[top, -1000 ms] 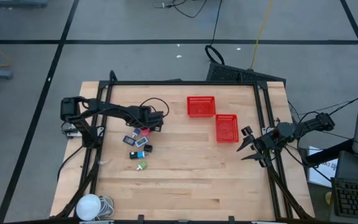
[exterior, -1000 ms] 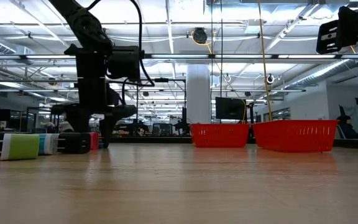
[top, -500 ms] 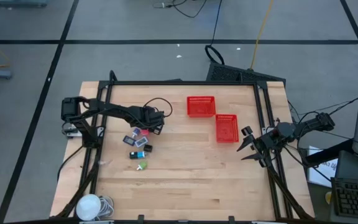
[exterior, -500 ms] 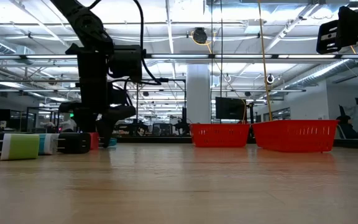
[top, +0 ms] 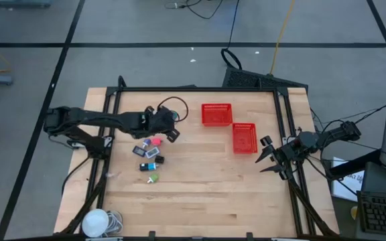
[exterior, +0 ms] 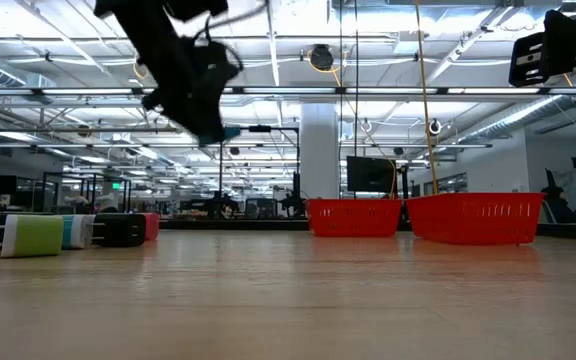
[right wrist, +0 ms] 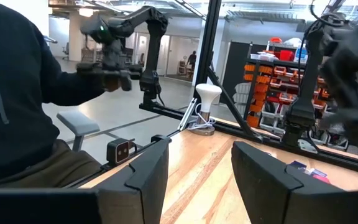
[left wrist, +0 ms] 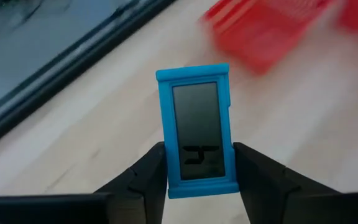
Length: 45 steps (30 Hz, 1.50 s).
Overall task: Pick & Place Office items
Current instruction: Put the blue digital clock into the top red bin
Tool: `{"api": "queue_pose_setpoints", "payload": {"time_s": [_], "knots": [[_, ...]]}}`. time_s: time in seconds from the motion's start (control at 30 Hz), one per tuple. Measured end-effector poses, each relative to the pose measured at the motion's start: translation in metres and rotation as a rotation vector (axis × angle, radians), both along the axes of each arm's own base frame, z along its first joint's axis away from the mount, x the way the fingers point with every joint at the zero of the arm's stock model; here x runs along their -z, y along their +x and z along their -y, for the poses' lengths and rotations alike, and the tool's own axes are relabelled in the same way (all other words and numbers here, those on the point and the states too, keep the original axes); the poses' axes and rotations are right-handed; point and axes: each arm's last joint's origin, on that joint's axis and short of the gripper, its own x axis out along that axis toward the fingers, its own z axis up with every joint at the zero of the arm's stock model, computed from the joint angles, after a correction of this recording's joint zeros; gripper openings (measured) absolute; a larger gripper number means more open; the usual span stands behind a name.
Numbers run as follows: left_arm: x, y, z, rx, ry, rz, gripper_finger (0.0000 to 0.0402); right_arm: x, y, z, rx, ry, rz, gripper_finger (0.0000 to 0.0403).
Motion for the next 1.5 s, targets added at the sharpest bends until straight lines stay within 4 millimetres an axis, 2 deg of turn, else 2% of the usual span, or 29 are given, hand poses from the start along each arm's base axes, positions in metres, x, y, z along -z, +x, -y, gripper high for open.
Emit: {"api": "queue_pose_setpoints", "payload": {"time_s": [0.27,0.4,0.57,0.67,0.9,1.03,1.2,1.33,1.4,1.5], "knots": [[-0.022,0.016,0.043,0.344,0.032,0.194,0.0154,0.000,0.000,0.000,0.000,0.000,0.000,0.0165],[-0.030,0.021,0.060,0.508,0.111,0.249,0.0167,0.000,0.000,0.000,0.000,0.000,0.000,0.0165],[-0.025,0.023,0.088,0.742,0.516,0.030,0.0164,0.000,0.000,0.000,0.000,0.000,0.000,0.0165],[-0.021,0.024,0.096,0.788,0.720,-0.125,0.0155,0.000,0.000,0.000,0.001,-0.004,0.003,0.0165],[-0.019,0.026,0.094,0.685,0.838,-0.229,0.0177,-0.003,-0.001,0.000,-0.006,0.025,0.025,0.0165],[-0.020,0.025,0.091,0.660,0.913,-0.306,0.0165,-0.006,-0.001,0.000,-0.001,0.066,0.033,0.0165],[-0.021,0.029,0.082,0.654,0.919,-0.310,0.0154,-0.008,-0.001,0.002,0.043,0.082,0.051,0.0165],[-0.010,0.035,0.080,0.678,0.926,-0.361,0.0166,-0.010,-0.001,0.002,0.044,0.131,0.047,0.0165],[-0.006,0.040,0.079,0.696,0.952,-0.385,0.0177,-0.014,-0.001,0.005,0.126,0.197,0.076,0.0164],[0.002,0.048,0.079,0.721,0.992,-0.425,0.0179,-0.018,0.002,0.012,0.382,0.330,0.086,0.0164]]}}
